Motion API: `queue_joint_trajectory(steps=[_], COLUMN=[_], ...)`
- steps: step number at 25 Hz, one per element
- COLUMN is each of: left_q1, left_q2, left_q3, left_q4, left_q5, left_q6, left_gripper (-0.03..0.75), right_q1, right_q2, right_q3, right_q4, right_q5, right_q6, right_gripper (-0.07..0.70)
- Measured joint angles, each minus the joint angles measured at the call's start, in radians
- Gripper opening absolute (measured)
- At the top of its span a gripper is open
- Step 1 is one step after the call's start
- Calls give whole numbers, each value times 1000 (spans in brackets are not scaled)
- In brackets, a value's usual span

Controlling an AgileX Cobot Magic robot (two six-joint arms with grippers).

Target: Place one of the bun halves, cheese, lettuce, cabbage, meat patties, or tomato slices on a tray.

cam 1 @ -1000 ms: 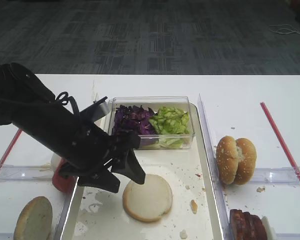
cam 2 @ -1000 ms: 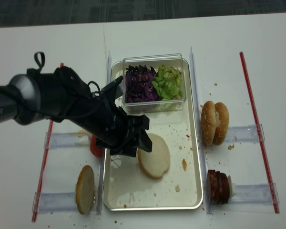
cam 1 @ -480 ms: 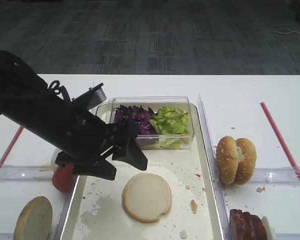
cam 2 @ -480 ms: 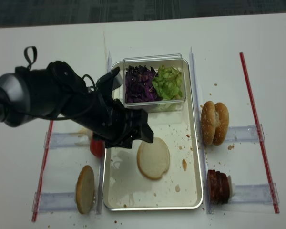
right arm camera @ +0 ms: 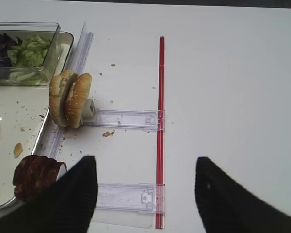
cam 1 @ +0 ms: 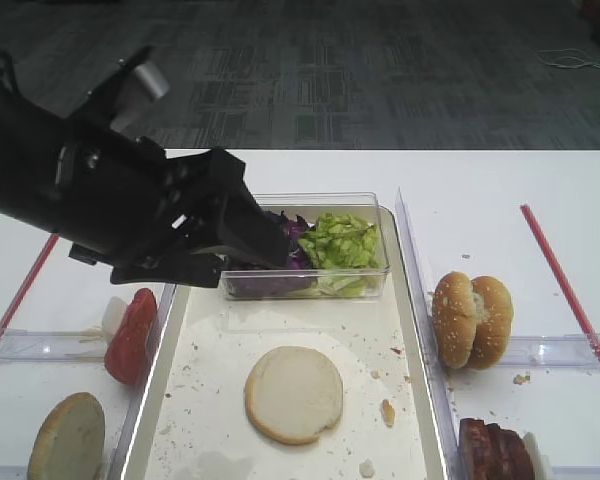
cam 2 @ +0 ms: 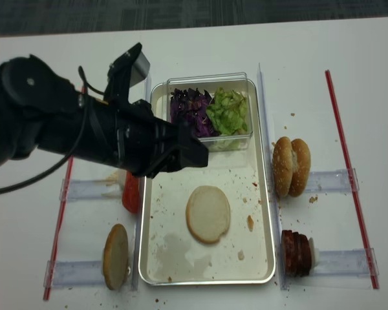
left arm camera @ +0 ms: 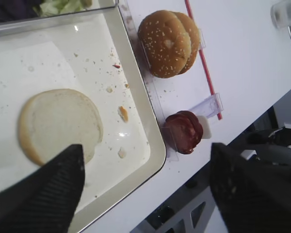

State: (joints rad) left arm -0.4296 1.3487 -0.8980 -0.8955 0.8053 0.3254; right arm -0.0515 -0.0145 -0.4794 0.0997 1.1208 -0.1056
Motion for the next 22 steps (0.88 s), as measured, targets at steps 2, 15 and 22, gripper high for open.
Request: queue_joint_trajectory(steps=[2,15,22], left_q1=[0,112,288], left_q2=[-36,-86,-86], left_q3=[0,0,0], left_q4=[105,717,738], left_q5=[6,147,193], left_q6=[-79,-397,-363], left_gripper=[527,526,526], right_q1=[0,0,0], right_q2=[0,0,0], right_q3=[0,0,0], right_q4=[0,0,0], right_q5=[0,0,0], right_q6=[0,2,3], right_gripper=[480,480,480])
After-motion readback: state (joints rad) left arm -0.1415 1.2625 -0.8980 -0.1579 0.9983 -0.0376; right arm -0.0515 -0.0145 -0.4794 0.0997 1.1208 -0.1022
